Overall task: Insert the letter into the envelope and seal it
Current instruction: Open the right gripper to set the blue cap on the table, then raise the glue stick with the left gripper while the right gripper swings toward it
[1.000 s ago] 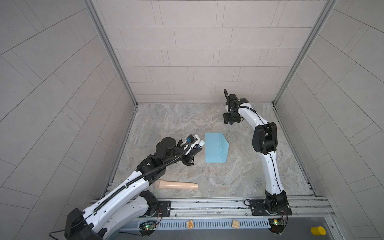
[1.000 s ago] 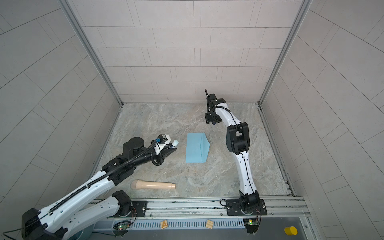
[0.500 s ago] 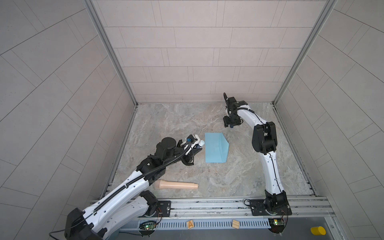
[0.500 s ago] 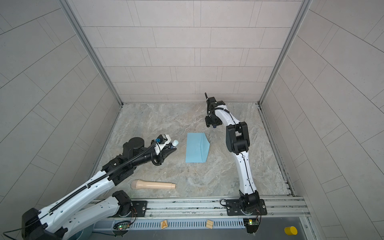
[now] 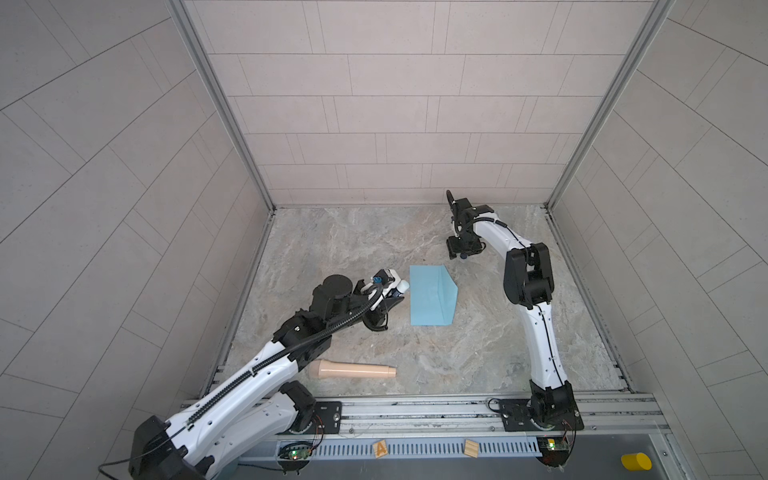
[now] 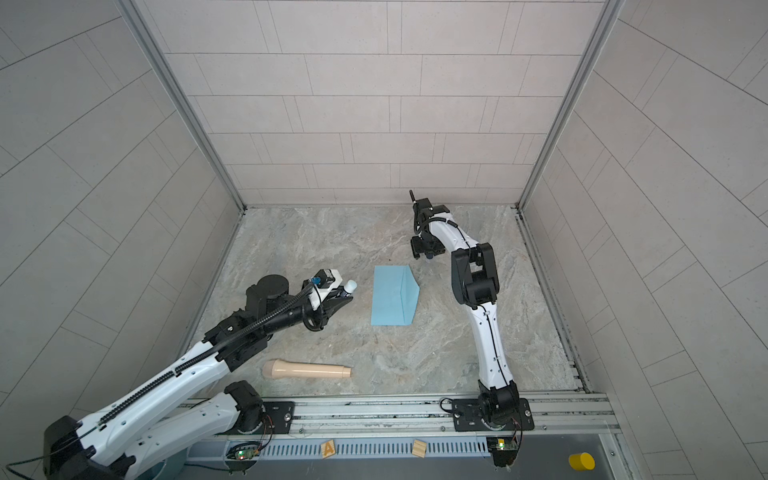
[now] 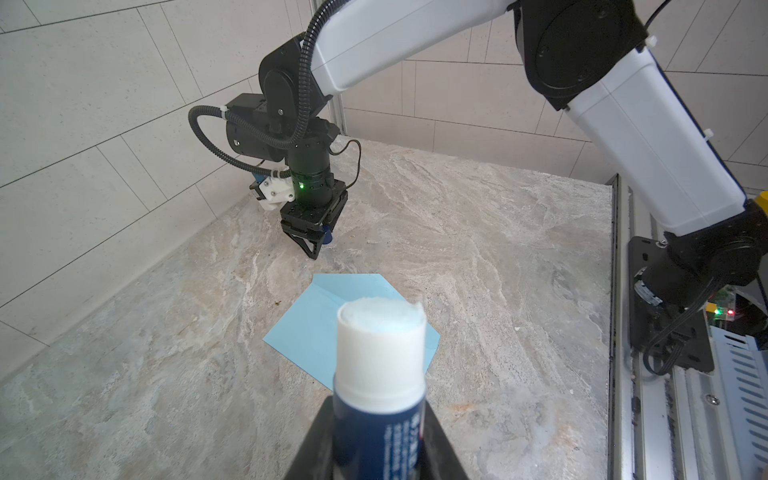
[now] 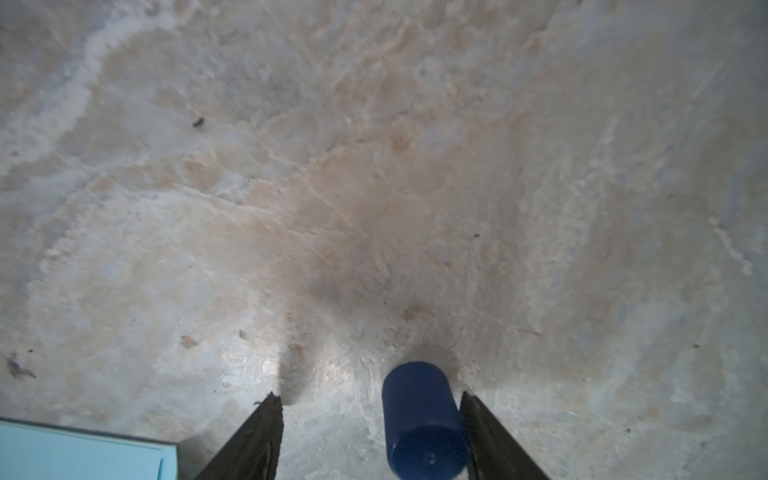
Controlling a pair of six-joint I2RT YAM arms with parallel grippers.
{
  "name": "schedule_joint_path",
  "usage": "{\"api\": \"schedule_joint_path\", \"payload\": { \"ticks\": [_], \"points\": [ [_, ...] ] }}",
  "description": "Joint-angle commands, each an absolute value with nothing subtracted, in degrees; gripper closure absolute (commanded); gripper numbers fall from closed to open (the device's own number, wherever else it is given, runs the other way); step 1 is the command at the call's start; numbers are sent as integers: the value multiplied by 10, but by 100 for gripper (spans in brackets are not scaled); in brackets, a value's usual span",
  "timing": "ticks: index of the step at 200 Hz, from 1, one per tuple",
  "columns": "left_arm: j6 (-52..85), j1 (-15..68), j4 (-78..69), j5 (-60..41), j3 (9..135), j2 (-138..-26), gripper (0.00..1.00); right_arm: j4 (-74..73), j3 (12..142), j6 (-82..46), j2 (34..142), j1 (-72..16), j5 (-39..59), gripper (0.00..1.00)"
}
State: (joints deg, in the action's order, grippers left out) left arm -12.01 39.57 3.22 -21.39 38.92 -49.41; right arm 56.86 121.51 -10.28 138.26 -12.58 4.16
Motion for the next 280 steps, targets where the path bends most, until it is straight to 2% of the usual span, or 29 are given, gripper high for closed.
{"api": "schedule_joint_path", "payload": {
  "ticks": [1, 66, 101, 132, 165, 199, 229, 250, 280],
  "points": [
    [-119, 398, 13, -214, 384, -487, 100, 576, 1213, -93, 1397, -123, 25, 31],
    [-114, 398, 11, -208, 387, -486, 100, 573, 1212, -93, 1361, -123, 8, 27],
    [-80, 397, -25, -189, 380, -481, 100, 545, 1189, -103, 1265, -123, 25, 25],
    [10, 398, -83, -138, 384, -473, 100, 492, 1118, -115, 1143, -123, 90, 24],
    [154, 398, -134, -46, 399, -468, 100, 320, 929, -142, 971, -124, 236, 24],
    [275, 397, -136, 12, 428, -472, 100, -43, 677, -288, 789, -129, 396, 28],
    [362, 398, -157, 19, 437, -473, 100, -178, 597, -365, 721, -169, 476, 29],
    [408, 397, -198, 1, 436, -479, 100, -209, 574, -369, 696, -221, 483, 30],
    [458, 398, -236, -20, 438, -490, 100, -218, 556, -320, 669, -311, 429, 34]
  ]
}}
